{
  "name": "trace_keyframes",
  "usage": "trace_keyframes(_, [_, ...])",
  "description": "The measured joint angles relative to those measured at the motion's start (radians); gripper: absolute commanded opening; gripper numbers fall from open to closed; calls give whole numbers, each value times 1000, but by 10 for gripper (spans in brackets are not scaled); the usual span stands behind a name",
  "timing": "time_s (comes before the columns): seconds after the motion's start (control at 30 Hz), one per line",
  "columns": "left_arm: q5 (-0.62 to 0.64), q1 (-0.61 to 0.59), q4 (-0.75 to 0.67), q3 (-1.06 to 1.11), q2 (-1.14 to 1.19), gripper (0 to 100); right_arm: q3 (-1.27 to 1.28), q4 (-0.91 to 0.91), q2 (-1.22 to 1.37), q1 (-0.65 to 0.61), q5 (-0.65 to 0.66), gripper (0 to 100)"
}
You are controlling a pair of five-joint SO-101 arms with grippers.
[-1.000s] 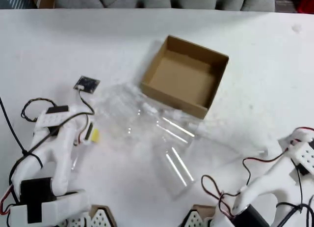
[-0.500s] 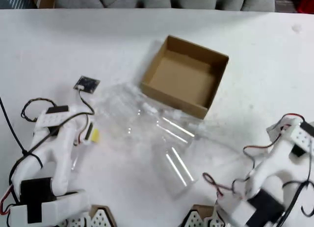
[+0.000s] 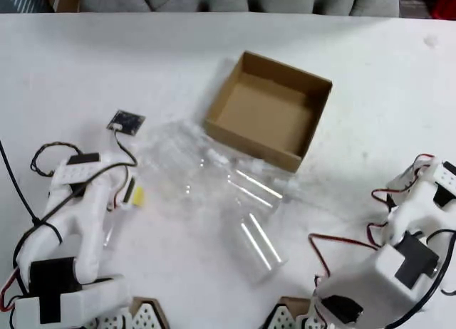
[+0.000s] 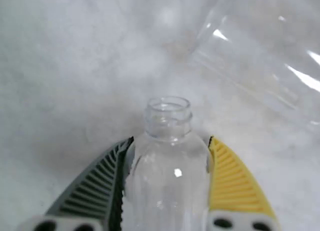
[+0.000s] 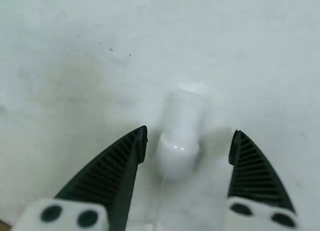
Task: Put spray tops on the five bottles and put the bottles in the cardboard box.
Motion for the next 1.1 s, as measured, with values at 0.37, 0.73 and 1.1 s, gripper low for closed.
trace_keyframes(0.37, [0, 0, 0, 0, 0, 20, -57, 28, 75, -28, 15, 26])
trace_keyframes(0.73, [0, 0, 0, 0, 0, 20, -187, 186, 86, -35, 216, 21])
trace_keyframes(1.1, [0, 0, 0, 0, 0, 20, -348, 198, 86, -103, 954, 17])
